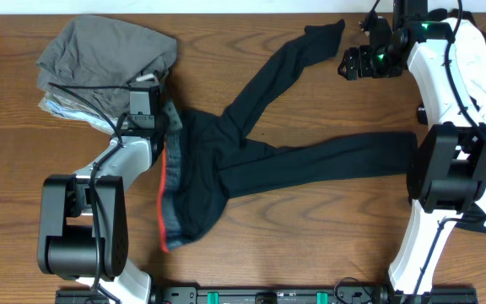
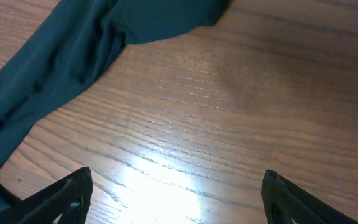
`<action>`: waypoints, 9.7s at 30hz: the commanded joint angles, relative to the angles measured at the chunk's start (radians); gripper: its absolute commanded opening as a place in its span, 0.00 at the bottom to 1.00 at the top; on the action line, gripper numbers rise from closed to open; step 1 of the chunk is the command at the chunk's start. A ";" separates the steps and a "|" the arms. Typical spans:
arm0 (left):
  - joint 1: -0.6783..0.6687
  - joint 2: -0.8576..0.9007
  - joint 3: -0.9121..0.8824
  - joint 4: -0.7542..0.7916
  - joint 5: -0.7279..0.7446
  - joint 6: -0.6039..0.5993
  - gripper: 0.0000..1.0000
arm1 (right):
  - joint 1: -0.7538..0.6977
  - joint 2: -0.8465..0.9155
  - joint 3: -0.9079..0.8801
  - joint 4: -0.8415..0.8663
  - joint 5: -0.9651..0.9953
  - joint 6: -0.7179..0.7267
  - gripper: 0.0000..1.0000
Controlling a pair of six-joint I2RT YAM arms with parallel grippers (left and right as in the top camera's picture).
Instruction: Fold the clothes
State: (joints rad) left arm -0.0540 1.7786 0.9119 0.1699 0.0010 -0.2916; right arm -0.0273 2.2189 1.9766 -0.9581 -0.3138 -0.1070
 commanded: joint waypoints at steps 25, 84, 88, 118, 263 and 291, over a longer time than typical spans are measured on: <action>-0.013 -0.132 0.243 -0.331 0.014 0.069 0.66 | 0.038 0.171 0.018 0.511 0.082 0.096 0.80; -0.083 -0.264 0.242 -0.626 0.014 0.071 0.66 | -0.159 -0.029 -0.142 -0.150 0.422 0.374 0.71; -0.083 -0.264 0.242 -0.626 0.014 0.070 0.66 | -0.162 -0.035 -0.115 -0.135 0.405 0.334 0.79; -0.083 0.066 0.240 -0.534 0.191 0.389 0.09 | 0.020 -0.071 -0.097 -0.109 0.121 0.186 0.73; 0.023 0.443 0.390 -0.008 -0.018 0.167 0.06 | -0.345 0.193 0.131 0.098 0.393 0.232 0.82; 0.041 0.232 0.390 -0.182 0.023 0.220 0.06 | -0.224 0.193 0.346 -0.197 0.026 0.135 0.78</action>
State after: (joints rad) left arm -0.0113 2.0125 1.3010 0.0067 0.0044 -0.1009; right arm -0.2871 2.3985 2.2982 -1.1454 -0.2474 0.0635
